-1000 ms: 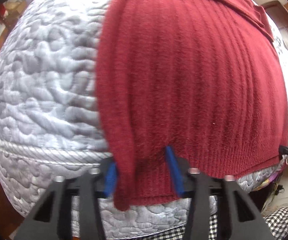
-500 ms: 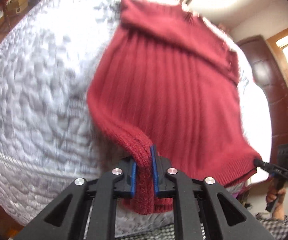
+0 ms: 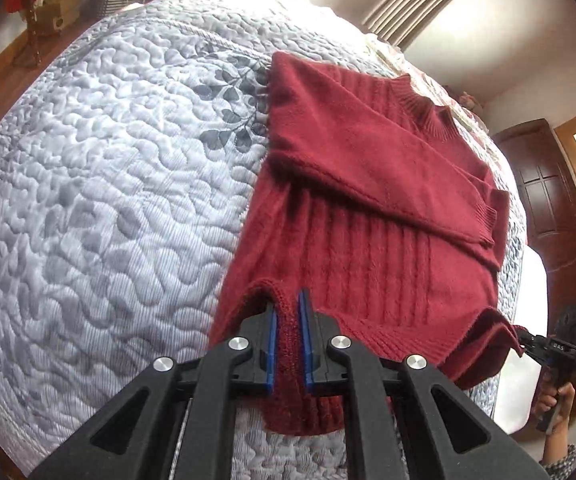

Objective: Fold small clothes
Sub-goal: 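Fold the hem up over the body with both tools and open them, then grasp the folded hem edge with both tools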

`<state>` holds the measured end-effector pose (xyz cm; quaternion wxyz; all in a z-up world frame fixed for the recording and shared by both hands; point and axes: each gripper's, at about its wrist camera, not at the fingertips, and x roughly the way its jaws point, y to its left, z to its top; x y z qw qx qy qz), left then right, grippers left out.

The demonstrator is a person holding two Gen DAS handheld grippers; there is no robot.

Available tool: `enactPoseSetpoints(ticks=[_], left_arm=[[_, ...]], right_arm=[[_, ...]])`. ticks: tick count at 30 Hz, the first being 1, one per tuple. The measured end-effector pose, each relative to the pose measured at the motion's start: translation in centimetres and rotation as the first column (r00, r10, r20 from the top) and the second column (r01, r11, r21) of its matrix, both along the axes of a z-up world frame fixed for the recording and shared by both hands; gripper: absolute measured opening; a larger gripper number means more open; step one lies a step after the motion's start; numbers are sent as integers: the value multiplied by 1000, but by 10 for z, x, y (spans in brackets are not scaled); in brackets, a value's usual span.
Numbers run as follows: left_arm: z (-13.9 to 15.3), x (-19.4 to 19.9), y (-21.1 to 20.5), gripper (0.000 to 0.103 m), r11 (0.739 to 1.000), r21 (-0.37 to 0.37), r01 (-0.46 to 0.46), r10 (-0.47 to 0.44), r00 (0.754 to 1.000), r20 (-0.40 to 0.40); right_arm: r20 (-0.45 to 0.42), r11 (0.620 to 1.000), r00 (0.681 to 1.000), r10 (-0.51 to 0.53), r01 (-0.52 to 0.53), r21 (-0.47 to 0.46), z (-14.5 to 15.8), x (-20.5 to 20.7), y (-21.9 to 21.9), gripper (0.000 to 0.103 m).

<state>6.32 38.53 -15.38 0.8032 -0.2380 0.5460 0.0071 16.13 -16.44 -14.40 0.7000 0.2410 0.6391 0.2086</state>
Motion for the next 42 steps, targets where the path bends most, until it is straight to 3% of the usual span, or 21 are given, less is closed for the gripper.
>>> enactPoseSetpoints(ticks=[5,7,9,10,11,12,14,16,18,21,23,27,33,36,40,42], left_arm=[[-34,42,8,15,999,-35,-29,25,995,-100],[-35,46,10,20,998,-59,-32,24,992,-122],[-26,45,13,43,998,-62,-28,21,994,-112],[-15,41,17,68,999,-20,-41,40,996,-82],[-7,39,20,80,998,18,-56,57,997,-57],[3,36,25,80,996,56,-65,67,997,-27],[14,34,29,80,994,101,-51,51,999,1],[21,35,26,80,989,146,-16,13,1000,21],[22,41,17,81,977,210,42,-48,999,23],[12,54,-2,81,953,269,140,-146,989,3],[2,64,-16,81,943,263,203,-206,978,-15],[-15,81,-41,81,911,276,307,-306,951,-46],[-38,99,-54,81,892,270,364,-351,932,-96],[-46,103,-55,76,896,245,371,-358,929,-98],[-50,104,-56,52,894,237,381,-372,925,-84],[-48,102,-56,39,895,228,384,-378,923,-70]], right_arm=[[-103,999,995,-6,1,-52,-38,32,3,13],[-118,1000,993,-14,11,-23,-42,33,-2,13],[-85,1000,996,-3,2,-20,-35,31,-7,19],[-64,999,998,6,-9,-42,-29,29,-10,27],[-45,998,999,15,-17,-62,-24,28,-13,29],[-26,997,999,21,-22,-75,-17,28,-15,30],[23,985,999,30,-26,-169,-4,27,-19,53],[76,968,994,75,-54,-246,9,26,-16,54],[111,964,987,113,-82,-253,17,28,-11,55],[121,947,973,198,-158,-279,15,33,5,67],[108,926,962,253,-208,-314,9,37,19,68],[88,919,953,290,-251,-302,-4,43,32,68],[63,908,949,308,-273,-319,-22,48,43,69],[64,899,942,328,-291,-327,-27,52,54,66],[71,855,915,398,-341,-391,-27,55,70,32],[77,848,910,408,-346,-400,-24,56,70,22]])
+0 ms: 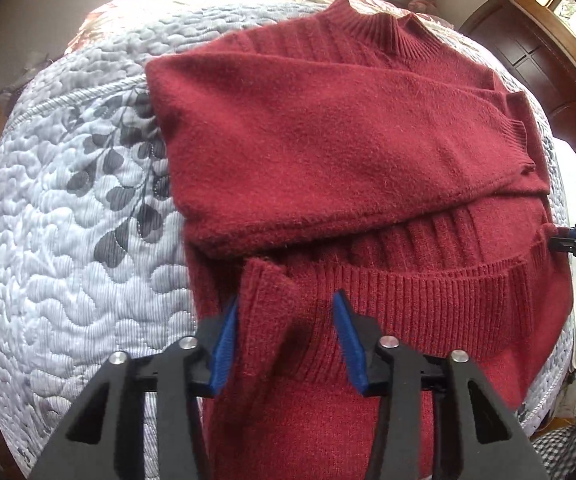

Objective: Fold small clothes
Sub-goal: 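Grasp the folded hem edge with both tools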

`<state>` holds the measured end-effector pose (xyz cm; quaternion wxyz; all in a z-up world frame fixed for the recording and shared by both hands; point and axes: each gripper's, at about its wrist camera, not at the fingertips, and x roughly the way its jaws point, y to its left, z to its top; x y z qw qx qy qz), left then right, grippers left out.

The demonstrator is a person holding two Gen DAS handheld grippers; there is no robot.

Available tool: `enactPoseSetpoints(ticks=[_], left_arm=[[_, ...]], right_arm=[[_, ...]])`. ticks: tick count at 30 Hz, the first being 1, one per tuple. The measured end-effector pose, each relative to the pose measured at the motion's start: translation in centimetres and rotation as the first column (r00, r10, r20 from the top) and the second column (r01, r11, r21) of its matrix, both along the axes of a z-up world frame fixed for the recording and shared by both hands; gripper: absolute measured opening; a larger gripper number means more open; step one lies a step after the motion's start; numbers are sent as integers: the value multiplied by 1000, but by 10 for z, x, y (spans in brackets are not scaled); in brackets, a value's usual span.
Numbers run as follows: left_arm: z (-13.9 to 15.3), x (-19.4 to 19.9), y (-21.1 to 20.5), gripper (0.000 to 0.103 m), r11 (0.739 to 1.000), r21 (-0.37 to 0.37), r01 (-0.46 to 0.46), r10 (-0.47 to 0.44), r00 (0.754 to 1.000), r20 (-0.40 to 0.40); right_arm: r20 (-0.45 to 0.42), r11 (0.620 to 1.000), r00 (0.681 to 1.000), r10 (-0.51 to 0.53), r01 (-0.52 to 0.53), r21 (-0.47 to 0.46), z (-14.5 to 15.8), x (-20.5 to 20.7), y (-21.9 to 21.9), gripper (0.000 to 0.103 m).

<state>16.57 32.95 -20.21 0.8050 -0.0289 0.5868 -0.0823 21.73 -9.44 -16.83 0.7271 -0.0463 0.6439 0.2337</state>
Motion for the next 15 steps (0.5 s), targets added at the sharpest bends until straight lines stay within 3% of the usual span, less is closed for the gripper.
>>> enactPoseSetpoints(ticks=[2,5,7,10,12,14,15], left_arm=[[3,-2,4,29,1000,-26,-6,6,1000,2],[11,-8,8,26,998,-64,-2,4,1000,20],[15,-13,9,26,997,-74,21,-18,999,35],[11,-13,5,26,998,-40,49,-48,999,15],[3,-7,0,30,998,-24,54,-54,999,-6],[-3,0,-1,48,998,-50,46,-48,999,-27],[-5,2,-2,49,998,-52,44,-46,998,-36]], right_arm=[[0,1000,1000,-9,9,21,5,1,-5,13],[17,998,1000,-8,7,61,16,-1,-9,12],[33,998,999,9,-11,63,20,-5,-7,12],[22,998,1000,17,-18,63,16,-3,-7,20],[0,998,1000,10,-10,59,6,2,-1,25],[-17,999,1000,11,-10,50,-1,4,1,33],[-10,999,1000,20,-19,37,-1,4,3,34]])
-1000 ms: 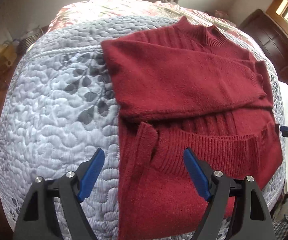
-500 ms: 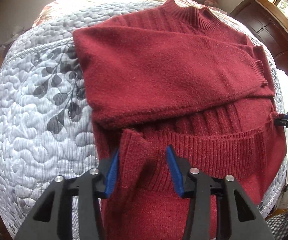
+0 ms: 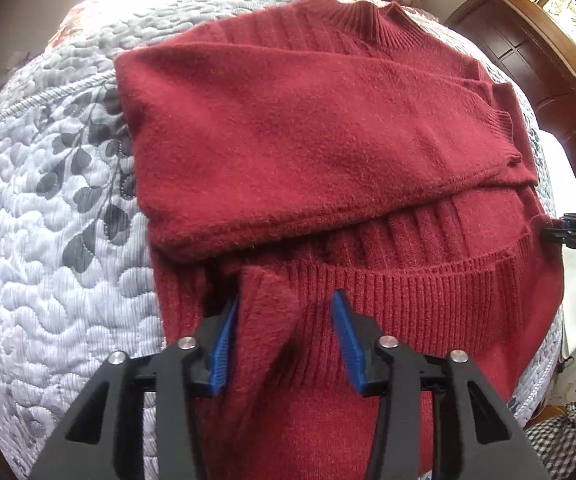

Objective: Fold small clothes
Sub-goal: 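Grasp the folded hem edge with both tools, then lift the hem with both tools, lay it onto the collar, release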

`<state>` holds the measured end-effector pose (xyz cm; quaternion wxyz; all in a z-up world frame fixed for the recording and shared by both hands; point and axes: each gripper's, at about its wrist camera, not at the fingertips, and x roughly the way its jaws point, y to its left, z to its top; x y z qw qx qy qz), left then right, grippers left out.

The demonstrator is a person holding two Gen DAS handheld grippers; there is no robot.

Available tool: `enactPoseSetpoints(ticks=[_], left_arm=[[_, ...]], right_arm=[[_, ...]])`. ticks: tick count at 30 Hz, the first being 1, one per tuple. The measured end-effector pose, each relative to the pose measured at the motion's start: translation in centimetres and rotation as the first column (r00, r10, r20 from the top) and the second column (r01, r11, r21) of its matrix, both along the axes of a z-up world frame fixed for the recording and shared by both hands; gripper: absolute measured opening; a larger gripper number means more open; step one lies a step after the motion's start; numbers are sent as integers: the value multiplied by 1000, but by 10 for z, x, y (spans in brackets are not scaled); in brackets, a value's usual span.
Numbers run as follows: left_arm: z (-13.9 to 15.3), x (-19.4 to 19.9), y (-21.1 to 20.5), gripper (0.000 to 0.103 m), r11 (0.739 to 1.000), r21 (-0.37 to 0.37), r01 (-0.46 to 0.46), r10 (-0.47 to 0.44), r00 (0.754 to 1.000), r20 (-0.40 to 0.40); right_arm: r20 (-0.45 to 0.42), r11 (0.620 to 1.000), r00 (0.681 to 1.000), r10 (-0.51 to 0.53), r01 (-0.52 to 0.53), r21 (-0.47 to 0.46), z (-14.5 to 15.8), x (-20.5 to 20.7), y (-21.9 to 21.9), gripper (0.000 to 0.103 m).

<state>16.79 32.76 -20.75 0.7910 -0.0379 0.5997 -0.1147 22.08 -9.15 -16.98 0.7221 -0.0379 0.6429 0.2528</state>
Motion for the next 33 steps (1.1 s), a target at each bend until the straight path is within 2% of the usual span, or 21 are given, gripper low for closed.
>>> enactPoseSetpoints(ticks=[3,4,5,7,8,10,13,17,21,23,24,25,26,29,33], left_arm=[[-4,3,-6,49,999,21,24,-24,1000,-3],[-5,2,-7,48,999,30,28,-28,1000,-2],[-5,2,-8,42,999,31,29,-29,1000,1],[-2,-1,-8,33,999,24,27,-27,1000,10],[1,-3,-7,24,1000,17,25,-26,1000,17],[8,-9,-6,18,1000,5,30,-30,999,32],[19,-20,-3,17,999,-23,47,-46,997,68],[22,-28,-8,17,998,-20,59,-58,996,71],[13,-19,-12,17,999,-11,46,-45,998,40],[5,-13,-13,24,999,-11,33,-33,999,13],[3,-11,-12,25,1000,-8,28,-28,1000,4],[0,-10,-12,25,1000,-8,26,-26,1000,0],[-1,-9,-13,25,1000,-8,28,-28,1000,-2],[4,-12,-18,14,998,3,66,-66,998,12],[22,-23,-24,13,995,-31,95,-93,994,63]], right_arm=[[25,999,999,31,-30,-22,4,-5,4,37],[32,999,999,41,-39,-37,4,-7,4,33],[43,997,998,51,-48,-53,6,-8,5,28],[60,997,997,45,-41,-62,10,-10,7,23],[71,997,997,44,-39,-62,13,-12,4,23],[102,997,994,48,-41,-71,21,-16,3,23],[115,996,991,72,-65,-62,27,-22,3,18],[124,992,986,109,-100,-78,31,-24,10,18],[114,988,987,112,-99,-120,19,-20,17,27],[98,986,988,119,-106,-133,11,-18,20,28],[86,985,989,120,-108,-131,7,-16,22,25],[75,985,990,122,-111,-133,3,-15,23,12],[71,984,989,129,-118,-136,2,-17,24,6],[92,982,984,151,-139,-128,11,-23,27,6],[119,991,985,128,-123,-45,37,-30,14,6]])
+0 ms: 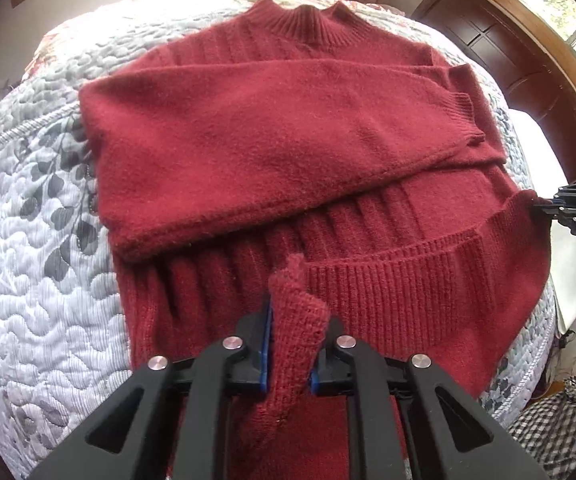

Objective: Fold small clothes
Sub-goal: 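Lift the hem with both tools, lay it onto the collar, release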

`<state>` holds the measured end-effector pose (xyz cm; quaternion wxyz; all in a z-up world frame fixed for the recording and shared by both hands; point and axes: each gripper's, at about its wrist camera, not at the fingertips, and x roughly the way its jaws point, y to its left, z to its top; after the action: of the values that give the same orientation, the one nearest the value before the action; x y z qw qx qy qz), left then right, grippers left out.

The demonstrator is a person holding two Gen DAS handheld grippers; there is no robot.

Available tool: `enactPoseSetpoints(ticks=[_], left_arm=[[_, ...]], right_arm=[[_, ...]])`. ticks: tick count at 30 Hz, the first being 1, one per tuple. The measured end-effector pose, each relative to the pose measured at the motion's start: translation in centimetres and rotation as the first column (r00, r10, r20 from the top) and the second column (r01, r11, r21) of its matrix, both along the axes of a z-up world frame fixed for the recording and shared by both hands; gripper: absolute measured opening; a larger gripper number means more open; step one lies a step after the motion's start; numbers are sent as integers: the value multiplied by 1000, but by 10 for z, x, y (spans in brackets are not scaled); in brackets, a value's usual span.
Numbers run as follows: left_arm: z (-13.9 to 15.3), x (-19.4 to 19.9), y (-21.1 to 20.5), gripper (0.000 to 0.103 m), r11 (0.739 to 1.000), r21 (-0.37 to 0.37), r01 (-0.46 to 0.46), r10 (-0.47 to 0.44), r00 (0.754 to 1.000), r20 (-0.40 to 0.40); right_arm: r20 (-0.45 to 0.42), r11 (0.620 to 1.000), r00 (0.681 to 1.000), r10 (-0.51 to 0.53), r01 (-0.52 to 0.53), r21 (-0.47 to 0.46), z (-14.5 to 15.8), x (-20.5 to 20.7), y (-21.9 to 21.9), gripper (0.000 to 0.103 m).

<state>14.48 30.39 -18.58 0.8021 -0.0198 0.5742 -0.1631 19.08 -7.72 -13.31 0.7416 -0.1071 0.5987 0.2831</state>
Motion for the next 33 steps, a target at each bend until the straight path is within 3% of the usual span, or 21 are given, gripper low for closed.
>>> enactPoseSetpoints(ticks=[5,9,13,15,19,22,30,33], left_arm=[[38,-2,25,13,986,-146,-83,95,993,73],[75,17,45,13,966,-214,-145,181,971,159],[94,60,59,13,945,-268,-187,243,951,190],[98,85,60,13,948,-260,-185,242,948,206],[92,135,63,13,941,-259,-218,270,944,189],[81,166,62,13,945,-216,-246,287,940,184],[12,199,76,16,923,-142,-357,368,928,58],[-8,201,79,26,916,-115,-384,390,920,31]], right_arm=[[41,992,997,-61,56,110,37,7,-21,5],[96,974,987,-126,104,202,69,33,-34,5],[160,975,978,-136,103,198,87,72,-30,5],[174,975,975,-141,106,197,91,99,-26,5],[192,978,970,-148,115,173,89,155,-4,5],[184,980,970,-158,130,152,81,188,8,5],[81,979,975,-205,204,27,9,232,27,6],[46,970,969,-245,244,17,-13,233,22,10]])
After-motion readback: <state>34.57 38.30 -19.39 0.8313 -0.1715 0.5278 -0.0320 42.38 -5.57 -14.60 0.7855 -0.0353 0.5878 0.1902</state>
